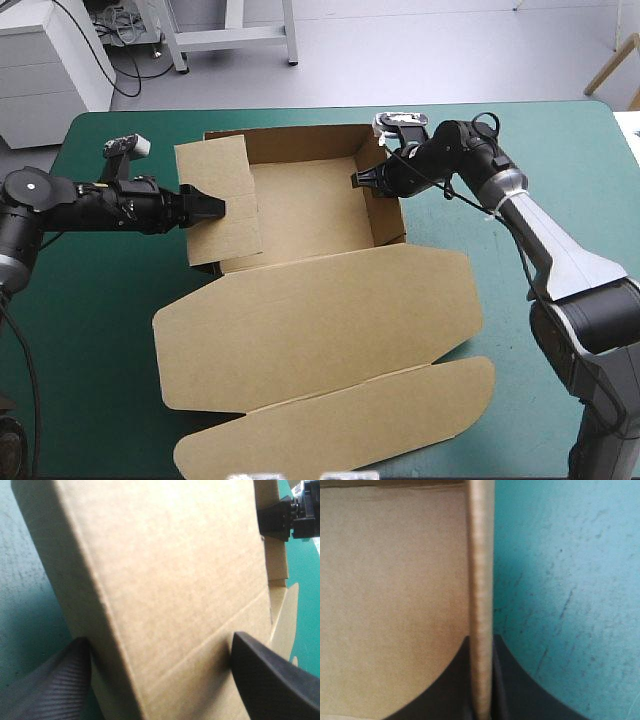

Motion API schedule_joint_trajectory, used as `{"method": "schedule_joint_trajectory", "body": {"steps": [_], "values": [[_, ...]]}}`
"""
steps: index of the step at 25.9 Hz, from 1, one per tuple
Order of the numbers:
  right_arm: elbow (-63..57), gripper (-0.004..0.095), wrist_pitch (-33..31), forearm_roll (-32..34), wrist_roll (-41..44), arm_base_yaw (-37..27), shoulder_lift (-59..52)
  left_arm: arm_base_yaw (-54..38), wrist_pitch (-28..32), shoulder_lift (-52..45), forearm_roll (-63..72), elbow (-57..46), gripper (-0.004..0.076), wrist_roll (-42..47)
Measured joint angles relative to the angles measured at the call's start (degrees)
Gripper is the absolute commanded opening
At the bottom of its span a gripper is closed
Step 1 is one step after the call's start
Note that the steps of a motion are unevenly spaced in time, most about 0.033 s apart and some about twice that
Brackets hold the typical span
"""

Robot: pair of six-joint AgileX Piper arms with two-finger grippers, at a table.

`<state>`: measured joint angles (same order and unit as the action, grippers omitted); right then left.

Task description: Fold the box

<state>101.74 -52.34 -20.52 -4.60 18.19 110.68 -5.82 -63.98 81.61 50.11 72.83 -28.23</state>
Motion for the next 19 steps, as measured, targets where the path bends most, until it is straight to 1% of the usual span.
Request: {"method": "schedule_joint_trajectory", "body": {"steps": [5, 8, 9, 11, 14, 19], "values": [[0.00, -0.0017, 2.01, 0.69, 1.87, 2.52, 0.00, 0.00, -0.72, 0.00, -0.37, 0.00, 0.0540, 0.60], [0.00, -0.0018, 3.70, 1.91, 2.52, 4.50, 0.00, 0.07, -0.49, 0.00, -1.45, 0.00, 0.0494, 2.15], [0.00, -0.0017, 4.24, 2.42, 2.90, 5.02, 0.00, 0.40, -0.27, 0.00, -2.62, 0.00, 0.0465, 2.68], [0.00, -0.0018, 4.78, 4.00, 3.65, 5.84, 0.00, 2.42, 0.69, 0.00, -8.17, 0.00, 0.0449, 5.97], [0.00, -0.0017, 4.72, 5.15, 3.70, 6.47, 0.04, 5.30, 1.51, 0.00, -15.27, 0.00, 0.0447, 10.75], [-0.05, -0.0018, 3.61, 5.43, 5.03, 7.07, 0.30, 9.71, 3.82, 0.00, -25.63, 0.00, 0.0443, 20.59]]}}
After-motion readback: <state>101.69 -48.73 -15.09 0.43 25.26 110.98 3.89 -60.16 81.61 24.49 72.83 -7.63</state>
